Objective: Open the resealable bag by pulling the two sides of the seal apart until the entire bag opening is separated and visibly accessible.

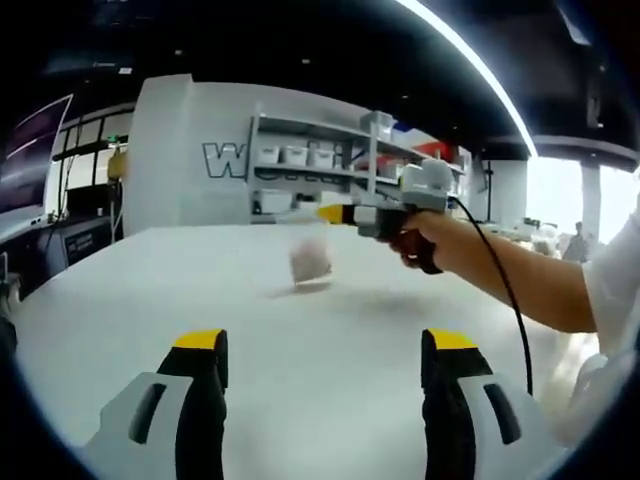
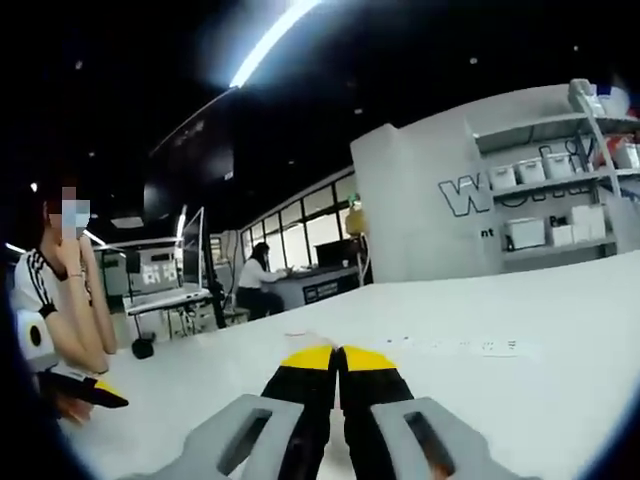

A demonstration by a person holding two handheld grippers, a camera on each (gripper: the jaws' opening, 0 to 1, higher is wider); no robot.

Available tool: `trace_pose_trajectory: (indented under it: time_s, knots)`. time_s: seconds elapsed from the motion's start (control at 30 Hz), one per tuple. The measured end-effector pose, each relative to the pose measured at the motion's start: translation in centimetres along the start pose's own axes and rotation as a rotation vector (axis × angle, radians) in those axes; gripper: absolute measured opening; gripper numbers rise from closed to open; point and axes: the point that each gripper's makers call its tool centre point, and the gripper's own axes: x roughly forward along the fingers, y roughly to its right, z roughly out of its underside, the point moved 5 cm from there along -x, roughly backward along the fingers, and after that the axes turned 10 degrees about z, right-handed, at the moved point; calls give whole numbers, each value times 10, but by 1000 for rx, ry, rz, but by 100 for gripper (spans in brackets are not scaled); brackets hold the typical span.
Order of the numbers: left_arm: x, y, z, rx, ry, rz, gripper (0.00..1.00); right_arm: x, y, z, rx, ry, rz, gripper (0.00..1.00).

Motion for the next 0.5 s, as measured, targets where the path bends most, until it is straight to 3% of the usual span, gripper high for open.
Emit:
trace_pose_trajectory:
  time_s: [0.07, 0.2, 0.5]
  knots:
    - [0, 1, 0, 1, 0, 2, 79, -12, -12, 2, 3, 6, -3, 0]
    - [0, 2, 0, 0, 2, 5, 79, -19, -17, 2, 13, 14, -7, 0]
    - [1, 7, -1, -2, 8, 16, 79, -12, -6, -2, 39, 20, -17, 0]
